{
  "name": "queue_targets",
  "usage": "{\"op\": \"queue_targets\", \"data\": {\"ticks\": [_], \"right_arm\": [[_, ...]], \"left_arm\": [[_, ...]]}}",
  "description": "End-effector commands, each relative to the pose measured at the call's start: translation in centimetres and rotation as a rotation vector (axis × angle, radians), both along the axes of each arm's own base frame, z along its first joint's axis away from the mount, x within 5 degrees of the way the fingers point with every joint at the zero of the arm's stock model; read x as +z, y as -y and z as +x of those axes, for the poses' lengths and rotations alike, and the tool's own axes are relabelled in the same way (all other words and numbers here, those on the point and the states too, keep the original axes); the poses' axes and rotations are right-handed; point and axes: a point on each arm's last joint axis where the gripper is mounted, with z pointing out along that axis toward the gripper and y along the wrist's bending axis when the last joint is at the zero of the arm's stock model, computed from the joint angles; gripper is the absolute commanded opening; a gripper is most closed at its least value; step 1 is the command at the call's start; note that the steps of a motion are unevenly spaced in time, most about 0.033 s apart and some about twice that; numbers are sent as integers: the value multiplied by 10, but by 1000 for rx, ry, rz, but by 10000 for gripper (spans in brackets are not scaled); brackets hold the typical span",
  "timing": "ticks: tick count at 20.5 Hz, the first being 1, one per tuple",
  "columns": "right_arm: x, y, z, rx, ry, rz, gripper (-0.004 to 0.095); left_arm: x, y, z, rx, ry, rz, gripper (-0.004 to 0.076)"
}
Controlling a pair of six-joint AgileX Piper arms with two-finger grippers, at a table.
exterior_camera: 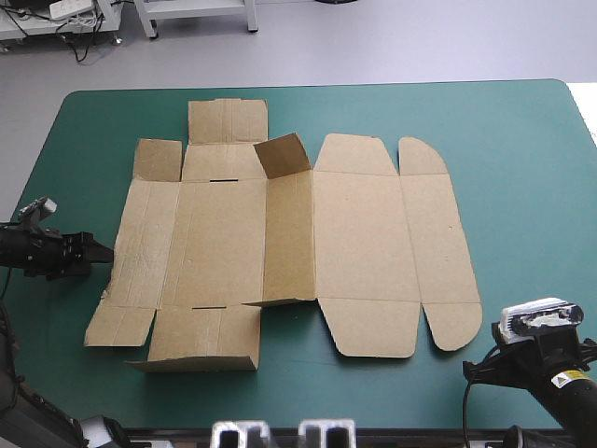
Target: Fold the box
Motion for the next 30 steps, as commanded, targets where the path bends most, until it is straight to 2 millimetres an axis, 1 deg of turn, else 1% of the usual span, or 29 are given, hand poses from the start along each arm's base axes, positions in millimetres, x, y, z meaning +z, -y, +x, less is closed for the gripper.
{"op": "queue_targets", "data": {"ticks": [1,3,5,6,7,8,9,10,11,13,14,16,17,19,21,23,25,26,27,28,30], "right_arm": [[9,1,4,-17,57,6,-9],[9,1,4,-17,57,6,-9],[9,1,4,-17,57,6,-9],[9,1,4,-17,57,6,-9],[9,1,4,-17,57,6,-9],[9,1,4,-17,57,6,-9],[9,1,4,-17,57,6,-9],[9,1,4,-17,57,6,-10],[9,1,4,-17,57,6,-9],[9,1,4,-17,57,6,-9],[9,1,3,-16,56,6,-9],[9,1,3,-15,56,4,-9],[9,1,3,-15,56,4,-9],[9,1,3,-14,54,4,-9],[9,1,3,-14,54,4,-9],[9,1,3,-14,54,4,-9],[9,1,3,-14,54,4,-9],[9,1,3,-14,54,4,-10],[9,1,3,-10,50,4,-9],[9,1,3,-10,48,4,-9],[9,0,3,-9,46,4,-9]], "left_arm": [[16,15,-5,-40,46,-104,473],[11,18,-8,-43,32,-119,469],[0,24,-11,-50,-8,-150,452],[-10,31,-16,-76,-35,-172,435],[-14,36,-16,-89,-50,-184,430],[-25,46,-19,-110,-92,-214,423],[-31,50,-20,-120,-115,-229,419],[-40,61,-22,-148,-153,-255,419],[-46,70,-22,-173,-177,-270,419],[-49,81,-19,-213,-188,-276,417],[-48,83,-18,-232,-175,-275,403],[-46,84,-15,-245,-158,-266,288],[-41,81,-10,-227,-154,-253,142],[-33,75,0,-180,-163,-228,-7],[-16,73,10,-169,-135,-183,-10],[10,79,20,-252,-52,-78,-10],[40,93,30,-384,18,80,-10],[58,105,36,-455,67,161,-10],[72,119,42,-510,112,202,-10],[91,136,49,-568,181,247,-10],[115,158,56,-641,266,308,-10]]}}
